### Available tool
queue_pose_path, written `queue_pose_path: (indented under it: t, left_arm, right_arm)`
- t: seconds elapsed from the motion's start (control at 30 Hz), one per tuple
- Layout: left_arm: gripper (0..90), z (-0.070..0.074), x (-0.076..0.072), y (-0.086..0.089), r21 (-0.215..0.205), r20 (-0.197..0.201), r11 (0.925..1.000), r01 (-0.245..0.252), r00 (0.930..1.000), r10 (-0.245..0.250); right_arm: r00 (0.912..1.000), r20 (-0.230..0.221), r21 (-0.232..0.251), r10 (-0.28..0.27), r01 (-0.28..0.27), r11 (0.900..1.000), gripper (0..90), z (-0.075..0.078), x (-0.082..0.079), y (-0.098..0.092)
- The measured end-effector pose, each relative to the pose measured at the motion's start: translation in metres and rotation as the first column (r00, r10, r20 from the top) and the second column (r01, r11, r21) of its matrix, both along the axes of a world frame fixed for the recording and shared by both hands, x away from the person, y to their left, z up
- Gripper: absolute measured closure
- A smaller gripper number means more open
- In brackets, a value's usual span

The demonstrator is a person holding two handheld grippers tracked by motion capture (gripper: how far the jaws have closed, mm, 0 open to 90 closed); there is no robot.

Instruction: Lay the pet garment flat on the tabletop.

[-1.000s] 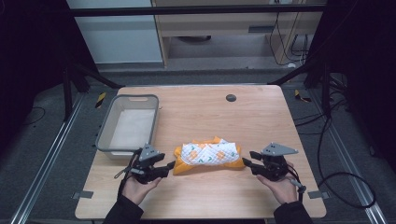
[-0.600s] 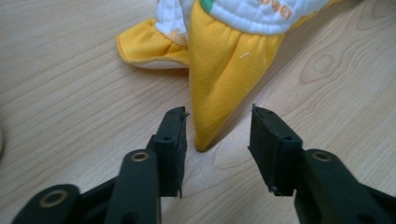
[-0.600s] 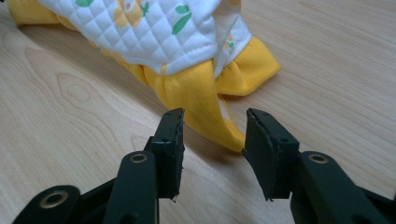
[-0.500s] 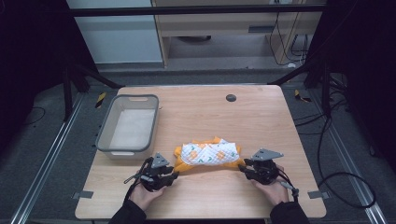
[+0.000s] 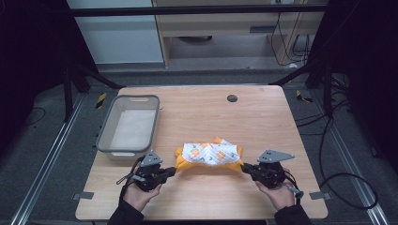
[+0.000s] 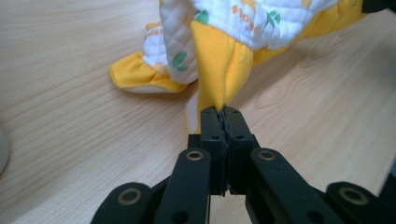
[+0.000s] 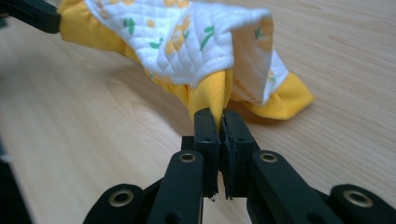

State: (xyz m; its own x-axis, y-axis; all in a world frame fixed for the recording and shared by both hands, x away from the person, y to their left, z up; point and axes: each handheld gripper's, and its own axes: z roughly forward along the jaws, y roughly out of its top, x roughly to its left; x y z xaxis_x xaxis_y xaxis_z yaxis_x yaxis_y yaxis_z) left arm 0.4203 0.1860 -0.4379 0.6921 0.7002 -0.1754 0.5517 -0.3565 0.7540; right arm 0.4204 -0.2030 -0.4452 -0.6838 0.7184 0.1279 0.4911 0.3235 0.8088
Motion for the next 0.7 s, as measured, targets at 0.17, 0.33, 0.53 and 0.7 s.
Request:
queue_pose_path:
  t: [0.17,0.33,0.53,0.7]
  left_arm:
    - [88.6,0.017,-0.009,0.010,-0.055,-0.003,0.9982,0.021,0.9998,-0.022]
    - [88.5,0.020,-0.011,0.019,-0.082,-0.034,0.9966,0.010,0.9993,-0.013]
    - [87.6,-0.007,-0.003,0.007,0.039,-0.067,0.9992,-0.011,0.9976,0.014]
    - [77.0,-0.025,0.004,0.002,0.116,-0.065,0.9926,-0.036,0.9969,0.044]
  right_arm:
    - [0.9990,-0.029,0.057,0.035,-0.033,0.998,85.8,0.017,-0.011,-0.003]
    - [0.9944,-0.086,0.114,0.061,-0.051,0.992,85.7,0.021,-0.019,-0.009]
    - [0.9979,-0.065,0.018,0.000,0.001,1.000,77.3,-0.004,-0.008,-0.006]
    - [0.9976,-0.049,-0.087,-0.050,0.046,0.995,74.3,-0.027,0.004,-0.003]
